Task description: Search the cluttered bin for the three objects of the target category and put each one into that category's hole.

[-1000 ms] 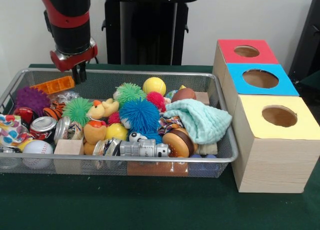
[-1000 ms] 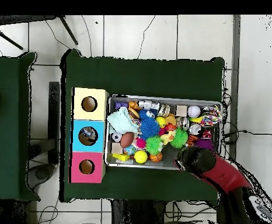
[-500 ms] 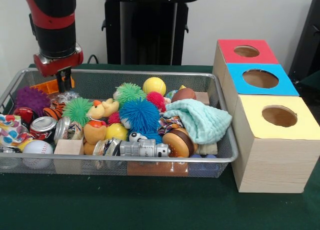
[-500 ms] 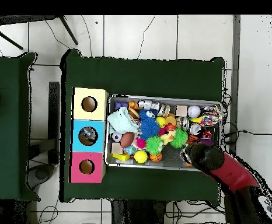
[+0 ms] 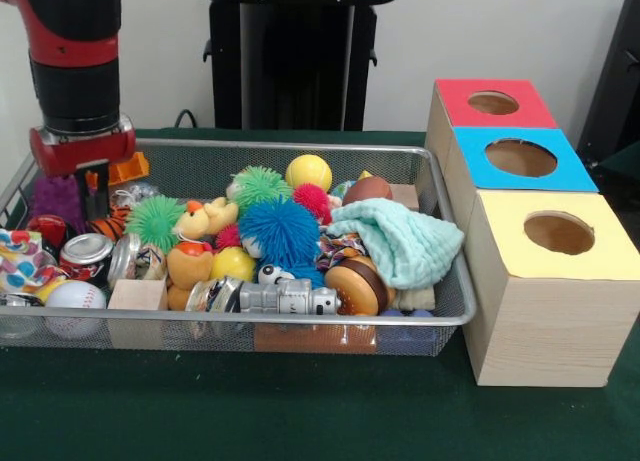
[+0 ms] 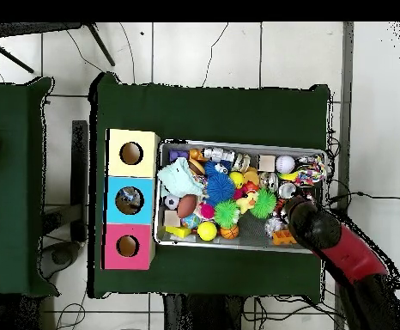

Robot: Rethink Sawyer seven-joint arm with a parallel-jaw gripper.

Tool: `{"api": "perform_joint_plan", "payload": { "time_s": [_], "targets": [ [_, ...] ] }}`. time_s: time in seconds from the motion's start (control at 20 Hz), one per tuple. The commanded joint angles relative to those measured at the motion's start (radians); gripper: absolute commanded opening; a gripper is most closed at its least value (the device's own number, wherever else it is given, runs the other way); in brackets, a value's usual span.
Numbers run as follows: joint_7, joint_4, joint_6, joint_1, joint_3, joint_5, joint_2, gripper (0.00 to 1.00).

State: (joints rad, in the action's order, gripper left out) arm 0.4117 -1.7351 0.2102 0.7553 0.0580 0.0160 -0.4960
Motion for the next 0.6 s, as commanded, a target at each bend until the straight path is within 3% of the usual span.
{"api": "perform_joint_plan", "payload": {
  "time_s": [0.05,0.5,0.6],
  "targets": [
    [0.167,0.022,-0.077,0.023,0.165,0.071,0.082,0.0],
    [0.183,0.022,-0.049,0.01,0.119,0.082,0.115,0.0],
    [0.187,0.025,-0.004,-0.018,0.082,0.07,0.105,0.0]
  ]
}}
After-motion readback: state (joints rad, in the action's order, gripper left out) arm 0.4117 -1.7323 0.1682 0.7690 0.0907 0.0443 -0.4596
